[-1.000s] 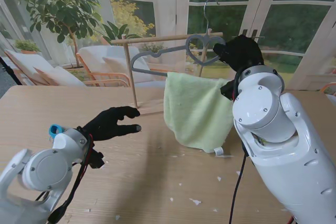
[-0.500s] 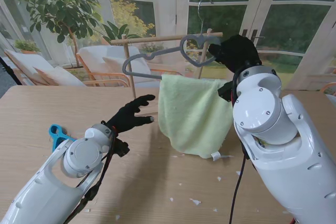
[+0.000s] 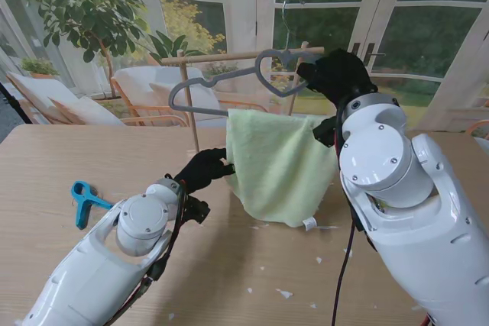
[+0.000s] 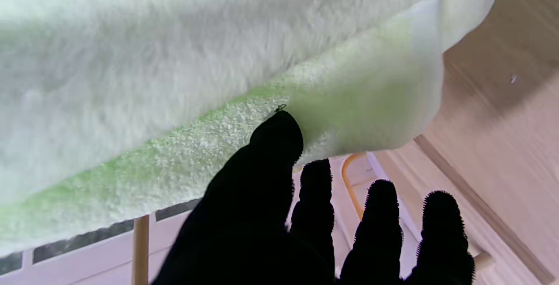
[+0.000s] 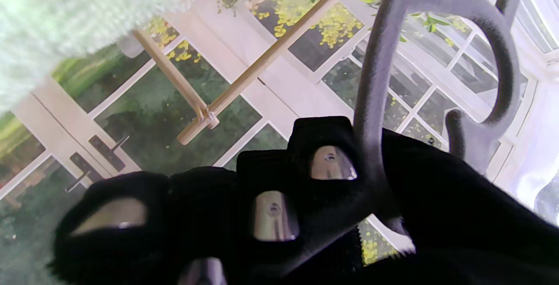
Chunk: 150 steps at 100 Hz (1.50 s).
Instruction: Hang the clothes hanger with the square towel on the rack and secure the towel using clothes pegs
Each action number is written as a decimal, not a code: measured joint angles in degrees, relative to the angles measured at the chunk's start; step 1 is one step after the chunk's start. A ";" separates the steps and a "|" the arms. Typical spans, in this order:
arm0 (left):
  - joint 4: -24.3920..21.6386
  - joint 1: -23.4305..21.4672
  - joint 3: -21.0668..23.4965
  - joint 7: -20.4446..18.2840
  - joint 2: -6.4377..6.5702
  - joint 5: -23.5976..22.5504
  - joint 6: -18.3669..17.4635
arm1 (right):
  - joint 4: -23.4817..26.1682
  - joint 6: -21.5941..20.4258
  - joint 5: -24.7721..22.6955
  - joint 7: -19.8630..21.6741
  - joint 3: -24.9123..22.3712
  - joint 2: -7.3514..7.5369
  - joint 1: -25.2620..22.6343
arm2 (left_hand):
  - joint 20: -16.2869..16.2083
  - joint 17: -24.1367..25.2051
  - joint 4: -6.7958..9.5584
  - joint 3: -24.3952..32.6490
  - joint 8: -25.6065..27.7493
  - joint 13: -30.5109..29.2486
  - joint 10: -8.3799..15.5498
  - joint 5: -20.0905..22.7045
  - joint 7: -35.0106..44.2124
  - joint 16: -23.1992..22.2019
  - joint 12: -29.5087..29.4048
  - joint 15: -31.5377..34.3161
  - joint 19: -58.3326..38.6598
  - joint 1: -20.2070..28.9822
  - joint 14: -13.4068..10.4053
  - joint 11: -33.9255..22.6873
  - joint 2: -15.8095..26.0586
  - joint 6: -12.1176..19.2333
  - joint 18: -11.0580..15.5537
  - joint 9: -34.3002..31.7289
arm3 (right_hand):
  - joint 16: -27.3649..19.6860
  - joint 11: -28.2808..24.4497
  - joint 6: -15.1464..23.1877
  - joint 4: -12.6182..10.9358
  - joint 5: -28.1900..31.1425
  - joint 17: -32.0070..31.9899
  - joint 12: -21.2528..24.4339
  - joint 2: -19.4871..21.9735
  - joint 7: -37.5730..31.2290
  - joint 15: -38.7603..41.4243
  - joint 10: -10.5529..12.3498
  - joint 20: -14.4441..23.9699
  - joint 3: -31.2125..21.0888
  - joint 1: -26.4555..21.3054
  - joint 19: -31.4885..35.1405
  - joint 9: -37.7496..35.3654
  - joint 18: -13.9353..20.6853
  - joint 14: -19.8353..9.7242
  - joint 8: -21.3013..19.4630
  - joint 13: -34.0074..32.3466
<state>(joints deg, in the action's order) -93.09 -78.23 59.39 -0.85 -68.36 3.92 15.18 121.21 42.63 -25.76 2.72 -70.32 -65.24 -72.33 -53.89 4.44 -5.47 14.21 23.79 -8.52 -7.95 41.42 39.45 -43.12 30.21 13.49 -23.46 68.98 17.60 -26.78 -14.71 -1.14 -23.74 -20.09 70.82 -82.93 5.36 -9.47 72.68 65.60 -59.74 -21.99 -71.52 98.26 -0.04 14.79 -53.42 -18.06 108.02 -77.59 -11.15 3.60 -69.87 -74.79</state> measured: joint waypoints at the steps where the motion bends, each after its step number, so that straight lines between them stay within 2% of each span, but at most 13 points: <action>1: 0.01 0.03 -0.02 -0.24 -0.03 -0.24 0.12 | 0.03 0.05 0.28 0.00 -0.03 -0.01 0.04 | -0.03 0.00 0.00 -0.53 0.73 0.00 0.00 -0.15 0.17 0.00 0.09 0.00 0.37 0.37 0.00 -0.30 0.11 0.00 0.01 -0.02 | 0.00 0.00 -0.04 0.00 0.00 0.00 0.00 0.00 0.00 0.00 0.00 0.00 0.01 0.00 0.00 0.00 0.00 0.00 0.00 0.00; 10: 0.86 0.74 -0.72 -0.89 -0.07 -3.93 0.31 | 0.48 0.78 1.28 0.35 -0.19 -0.02 0.38 | -0.95 -0.51 -0.35 -1.16 6.74 0.00 0.00 -1.41 1.13 -0.01 1.48 0.71 2.95 0.39 0.00 -1.30 0.35 0.00 0.27 -0.02 | 0.01 -0.01 -0.46 0.00 0.00 0.01 0.00 -0.07 0.06 0.00 0.00 0.00 0.12 -0.08 0.00 0.00 0.00 0.00 0.00 0.00; 18: 2.23 1.68 -0.99 -0.88 -0.25 -2.91 1.03 | 1.00 1.73 1.79 0.81 -0.36 -0.02 0.67 | -2.76 -0.64 -0.40 -1.39 9.94 0.03 0.00 -2.02 1.16 -0.01 2.14 1.29 4.86 0.39 0.00 -1.67 0.40 0.00 0.31 -0.03 | 0.01 -0.01 -0.97 0.00 0.00 0.07 0.00 -0.68 0.46 0.00 -0.17 0.00 0.14 -0.12 0.00 0.00 0.00 0.00 0.00 0.00; 31: 4.16 2.98 -1.33 -1.24 -0.39 -1.98 1.68 | 1.81 2.69 2.01 1.06 -0.37 0.00 1.10 | -3.52 -0.64 -0.45 -1.79 11.59 0.05 0.00 -2.10 1.18 -0.01 2.27 1.46 5.46 0.39 0.00 -1.77 0.40 0.00 0.32 -0.02 | 0.01 -0.01 -1.16 0.00 0.00 0.09 0.02 -0.72 0.69 0.00 -0.26 0.00 0.14 -0.13 0.01 0.00 0.00 0.00 0.00 -0.01; 55: 5.33 3.50 -1.32 -2.71 -0.23 -4.62 2.17 | 2.99 3.97 3.84 0.57 -0.66 -0.19 1.64 | -4.17 -0.64 -0.47 -1.85 13.38 0.13 0.00 -2.70 1.18 -0.01 2.29 1.55 5.50 0.39 -0.03 -1.80 0.71 0.00 0.37 -0.03 | 0.04 -0.01 -1.23 0.00 0.00 0.12 0.03 -0.72 0.72 0.00 -0.30 0.00 0.15 -0.14 0.01 0.00 0.00 0.02 0.00 0.00; 64: 5.49 3.37 -1.10 -2.46 -0.23 -4.00 2.27 | 3.27 4.10 3.55 0.51 -0.67 -0.25 1.75 | -4.26 -0.61 -0.47 -2.38 7.56 0.15 0.00 -3.73 -0.89 0.26 1.09 1.55 6.22 0.18 -0.03 -0.54 0.73 0.11 0.39 0.51 | 0.07 -0.01 -1.23 0.00 0.00 0.12 0.03 -0.72 0.72 0.00 -0.30 0.00 0.15 -0.14 0.01 0.00 0.00 0.02 0.00 0.00; 75: 5.18 2.94 -0.64 -3.59 0.07 -4.35 2.60 | 3.57 4.59 3.09 0.46 -0.60 -0.29 1.93 | -4.20 -0.55 -0.48 20.33 -0.47 0.81 0.00 -14.56 -12.15 2.14 -2.39 0.54 7.61 -16.84 -0.52 3.20 -2.98 -1.93 0.43 3.00 | 0.28 -0.01 -1.16 -0.01 0.00 0.12 0.03 -0.70 0.64 0.00 -0.30 0.00 0.17 -0.58 0.01 -0.01 0.00 0.02 0.00 -0.01; 83: 4.06 2.35 -0.12 -5.51 0.78 -7.35 2.76 | 3.75 4.97 2.75 0.40 -0.57 -0.30 1.98 | -4.11 -0.55 -0.48 26.97 -3.39 0.81 0.00 -20.45 -15.44 2.23 -3.93 0.49 7.66 -22.34 -0.52 4.33 -6.25 -6.33 0.43 4.34 | 0.31 -0.01 -1.16 -0.01 0.00 0.12 0.03 -0.69 0.64 0.00 -0.30 0.00 0.17 -0.58 0.01 -0.01 0.00 0.02 0.00 -0.01; 90: 2.84 1.61 0.68 -5.93 1.26 -8.98 2.76 | 3.78 5.18 2.40 0.44 -0.59 -0.30 1.98 | -3.56 -0.55 -0.48 29.59 -4.01 0.81 -0.37 -22.66 -16.21 2.23 -4.06 0.10 7.67 -25.05 -0.52 4.53 -8.01 -8.33 0.42 4.66 | 0.31 -0.01 -1.16 -0.02 0.00 0.12 0.03 -0.66 0.64 0.00 -0.30 0.00 0.17 -0.58 0.01 -0.01 0.00 0.02 0.00 -0.01; 105: -0.08 -0.15 3.66 -8.48 2.23 -10.97 2.83 | 3.77 5.35 1.93 0.57 -0.89 -0.27 1.76 | -2.81 -0.62 -0.48 31.05 -4.04 0.81 -1.30 -22.74 -16.21 2.96 -4.65 -0.90 8.37 -27.15 -0.52 5.11 -8.73 -9.01 0.38 4.66 | 0.33 -0.01 -1.15 -0.02 0.00 0.12 0.03 -0.60 0.63 0.00 -0.30 0.00 0.17 -0.59 0.01 -0.01 0.00 0.02 0.00 0.00; 119: -4.92 -2.78 7.55 -13.01 3.77 -17.15 4.11 | 3.63 5.29 1.95 0.45 -1.35 -0.27 1.31 | -2.07 -1.23 -0.48 30.85 -4.07 0.71 -1.61 -22.72 -16.08 3.00 -4.77 -2.22 8.42 -28.60 -0.04 5.64 -8.73 -9.28 0.34 4.57 | 0.33 -0.01 -1.15 -0.02 0.00 0.12 0.03 -0.58 0.63 0.00 -0.30 0.00 0.17 -0.59 0.01 -0.01 0.00 0.02 0.00 -0.01; 134: -9.18 -5.96 11.90 -14.76 5.32 -25.66 4.85 | 3.44 4.98 2.14 0.28 -1.73 -0.28 0.81 | -2.05 -2.04 -0.48 29.99 -4.07 -0.47 -2.11 -22.58 -16.34 3.01 -4.85 -2.34 8.43 -29.03 0.52 5.81 -8.73 -9.56 0.14 3.43 | 0.33 -0.01 -1.15 -0.02 0.00 0.12 0.03 -0.58 0.63 0.00 -0.30 0.00 0.17 -0.59 0.01 -0.01 0.00 0.02 0.00 -0.01; 150: -10.11 -7.44 16.30 -17.27 6.34 -28.81 7.68 | 3.23 4.03 2.51 0.21 -2.22 -0.28 0.13 | -2.05 -2.72 -0.48 29.37 -4.07 -1.72 -2.15 -22.54 -16.43 3.01 -4.87 -3.06 8.43 -29.19 1.00 5.81 -8.70 -9.75 -0.08 2.87 | 0.33 -0.01 -1.15 -0.02 0.00 0.12 0.03 -0.57 0.63 0.00 -0.30 0.00 0.17 -0.59 0.01 -0.01 0.00 0.02 0.00 -0.01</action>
<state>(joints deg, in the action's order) -103.20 -85.67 75.69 -18.12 -62.02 -24.89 22.85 124.44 46.66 -23.25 2.93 -72.53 -65.52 -72.20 -55.94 1.72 -5.95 43.58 19.72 -10.24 -10.10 18.88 23.02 -40.10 25.35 10.43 -15.03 39.79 18.60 -20.97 -23.41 -10.89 -23.83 -17.22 71.16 -82.95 4.21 -9.49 72.68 65.72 -59.71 -22.57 -70.89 98.26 -0.34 14.79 -53.25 -18.65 108.03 -77.60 -11.15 3.63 -69.86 -74.80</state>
